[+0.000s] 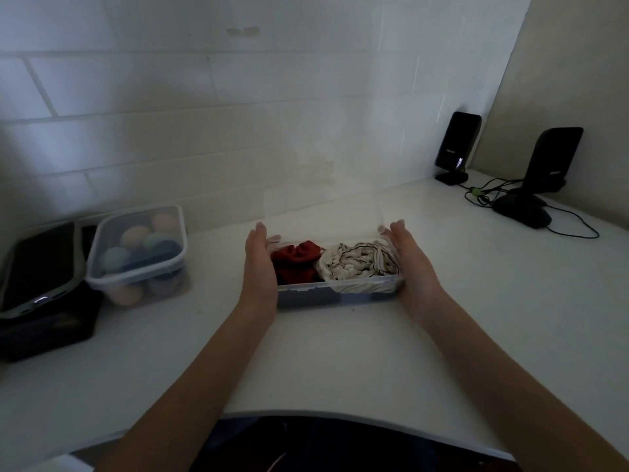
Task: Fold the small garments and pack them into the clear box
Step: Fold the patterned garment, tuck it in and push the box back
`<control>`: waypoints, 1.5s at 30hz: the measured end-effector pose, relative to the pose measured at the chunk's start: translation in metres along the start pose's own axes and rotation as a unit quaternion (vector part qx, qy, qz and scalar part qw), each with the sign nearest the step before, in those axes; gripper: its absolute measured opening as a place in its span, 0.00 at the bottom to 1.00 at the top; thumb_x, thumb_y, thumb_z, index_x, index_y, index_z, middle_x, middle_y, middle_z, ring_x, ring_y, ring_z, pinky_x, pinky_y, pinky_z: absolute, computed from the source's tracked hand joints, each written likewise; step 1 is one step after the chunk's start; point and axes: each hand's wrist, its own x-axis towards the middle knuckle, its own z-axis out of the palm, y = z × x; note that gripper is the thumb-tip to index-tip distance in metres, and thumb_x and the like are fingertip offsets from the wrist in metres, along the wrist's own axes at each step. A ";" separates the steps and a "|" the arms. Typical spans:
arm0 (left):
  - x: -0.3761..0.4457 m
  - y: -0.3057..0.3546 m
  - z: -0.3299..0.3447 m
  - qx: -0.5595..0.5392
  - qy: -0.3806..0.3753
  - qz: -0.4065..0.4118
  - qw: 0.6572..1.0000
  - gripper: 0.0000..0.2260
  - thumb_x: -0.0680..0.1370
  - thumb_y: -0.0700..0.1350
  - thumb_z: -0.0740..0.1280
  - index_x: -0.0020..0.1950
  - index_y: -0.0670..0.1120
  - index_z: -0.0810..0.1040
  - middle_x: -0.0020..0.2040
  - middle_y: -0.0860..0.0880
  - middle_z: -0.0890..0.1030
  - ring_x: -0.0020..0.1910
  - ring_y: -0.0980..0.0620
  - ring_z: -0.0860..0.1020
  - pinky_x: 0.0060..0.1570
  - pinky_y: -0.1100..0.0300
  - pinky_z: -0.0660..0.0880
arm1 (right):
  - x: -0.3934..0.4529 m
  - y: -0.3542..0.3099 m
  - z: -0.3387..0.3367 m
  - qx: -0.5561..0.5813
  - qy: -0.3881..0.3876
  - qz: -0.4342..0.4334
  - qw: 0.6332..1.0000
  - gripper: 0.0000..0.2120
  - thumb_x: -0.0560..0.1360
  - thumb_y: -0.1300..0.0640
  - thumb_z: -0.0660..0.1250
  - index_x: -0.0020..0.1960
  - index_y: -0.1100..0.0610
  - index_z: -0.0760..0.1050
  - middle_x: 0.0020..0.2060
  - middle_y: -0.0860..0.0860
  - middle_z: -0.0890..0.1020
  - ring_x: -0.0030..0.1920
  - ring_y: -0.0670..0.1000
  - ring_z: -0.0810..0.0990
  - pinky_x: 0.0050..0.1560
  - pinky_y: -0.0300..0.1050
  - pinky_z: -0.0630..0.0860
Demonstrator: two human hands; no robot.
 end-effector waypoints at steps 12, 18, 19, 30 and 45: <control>0.003 0.001 0.004 -0.084 -0.005 0.107 0.991 0.16 0.80 0.55 0.52 0.41 0.50 0.74 0.42 0.51 0.78 0.43 0.53 0.77 0.40 0.62 0.74 | 0.002 0.001 -0.006 0.208 -0.063 -0.008 0.976 0.22 0.79 0.41 0.48 0.52 0.53 0.76 0.43 0.49 0.83 0.48 0.53 0.81 0.51 0.50 0.76; 0.006 0.000 -0.011 -0.095 -0.054 0.039 0.993 0.25 0.79 0.56 0.52 0.29 0.45 0.74 0.34 0.45 0.78 0.37 0.48 0.77 0.42 0.58 0.73 | 0.003 0.001 -0.016 0.203 -0.061 0.012 0.977 0.24 0.77 0.38 0.52 0.38 0.55 0.74 0.53 0.50 0.80 0.52 0.55 0.78 0.57 0.52 0.73; 0.006 0.002 -0.013 -0.094 -0.070 0.030 0.993 0.24 0.79 0.55 0.53 0.29 0.44 0.74 0.34 0.44 0.78 0.36 0.48 0.78 0.40 0.59 0.74 | 0.002 0.001 -0.017 0.192 -0.075 0.016 0.978 0.21 0.77 0.42 0.54 0.37 0.55 0.74 0.50 0.51 0.81 0.49 0.55 0.79 0.53 0.50 0.74; -0.002 0.001 -0.023 0.035 -0.161 0.059 0.985 0.14 0.72 0.27 0.63 0.44 0.47 0.72 0.43 0.46 0.78 0.37 0.51 0.79 0.33 0.65 0.79 | -0.003 0.007 -0.028 0.057 -0.152 -0.051 0.985 0.21 0.76 0.69 0.57 0.67 0.57 0.69 0.55 0.63 0.79 0.53 0.59 0.79 0.47 0.44 0.80; -0.023 -0.018 -0.021 0.579 -0.046 0.558 0.593 0.19 0.75 0.53 0.60 0.61 0.46 0.78 0.67 0.46 0.75 0.69 0.49 0.70 0.73 0.51 0.57 | -0.019 0.027 -0.007 -0.631 0.039 -0.464 0.620 0.24 0.79 0.43 0.49 0.69 0.51 0.69 0.72 0.49 0.68 0.74 0.49 0.60 0.75 0.58 0.45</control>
